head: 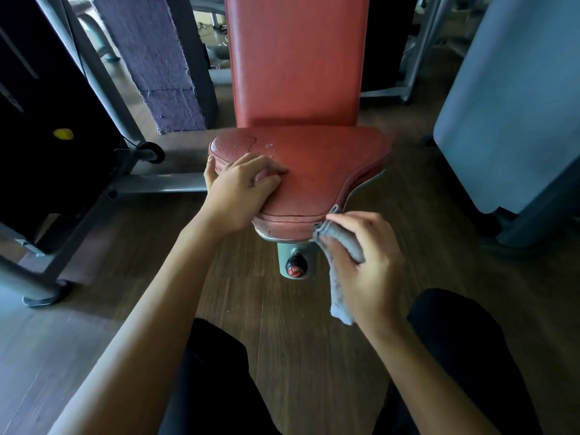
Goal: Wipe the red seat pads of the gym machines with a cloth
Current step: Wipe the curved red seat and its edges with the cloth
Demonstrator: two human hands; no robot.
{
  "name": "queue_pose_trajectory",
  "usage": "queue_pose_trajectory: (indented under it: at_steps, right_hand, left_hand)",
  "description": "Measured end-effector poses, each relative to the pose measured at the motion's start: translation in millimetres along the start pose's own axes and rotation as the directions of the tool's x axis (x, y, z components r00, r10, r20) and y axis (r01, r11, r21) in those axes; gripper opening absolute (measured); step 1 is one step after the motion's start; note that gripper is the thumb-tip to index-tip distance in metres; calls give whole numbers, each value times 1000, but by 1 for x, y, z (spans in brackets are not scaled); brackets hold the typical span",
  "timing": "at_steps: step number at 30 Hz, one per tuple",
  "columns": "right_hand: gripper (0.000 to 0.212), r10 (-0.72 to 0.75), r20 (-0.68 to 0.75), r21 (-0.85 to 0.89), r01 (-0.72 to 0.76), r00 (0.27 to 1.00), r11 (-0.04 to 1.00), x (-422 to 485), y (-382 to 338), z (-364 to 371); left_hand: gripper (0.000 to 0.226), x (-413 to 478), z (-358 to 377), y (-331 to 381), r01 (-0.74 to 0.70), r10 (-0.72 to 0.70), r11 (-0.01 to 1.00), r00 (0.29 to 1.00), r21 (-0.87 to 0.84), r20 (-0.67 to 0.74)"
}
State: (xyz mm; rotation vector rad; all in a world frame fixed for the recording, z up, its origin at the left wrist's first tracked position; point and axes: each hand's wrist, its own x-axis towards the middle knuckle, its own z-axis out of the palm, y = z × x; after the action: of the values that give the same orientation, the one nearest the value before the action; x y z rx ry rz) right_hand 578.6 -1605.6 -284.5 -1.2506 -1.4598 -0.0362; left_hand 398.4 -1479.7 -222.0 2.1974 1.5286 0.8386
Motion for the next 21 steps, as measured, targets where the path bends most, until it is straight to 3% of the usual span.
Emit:
queue_pose_trajectory:
  at_steps: [3,7,12,17,21]
  right_hand:
    - [17,79,14,95,-80,997,992,15,22,-4]
    - [20,230,-24,158,-224,973,962,21,27,-1]
    - [15,133,-20,195,-126,991,973,3,17,1]
    - [19,230,-71,215,-210,971,954,30,29,3]
    - [18,172,3,245,-167,985,955,5,9,1]
  left_hand:
    - [29,-4,13,11,21,-16,998,997,65,-70]
    - [25,-10,21,13,54,-52,998,987,9,-151]
    - [27,-9,20,15,67,-63,998,984,16,-169]
    - [32,-12,21,15,76,-83,996,979,-44,-185]
    - [33,-11,21,16,73,-83,996,977,-60,-195]
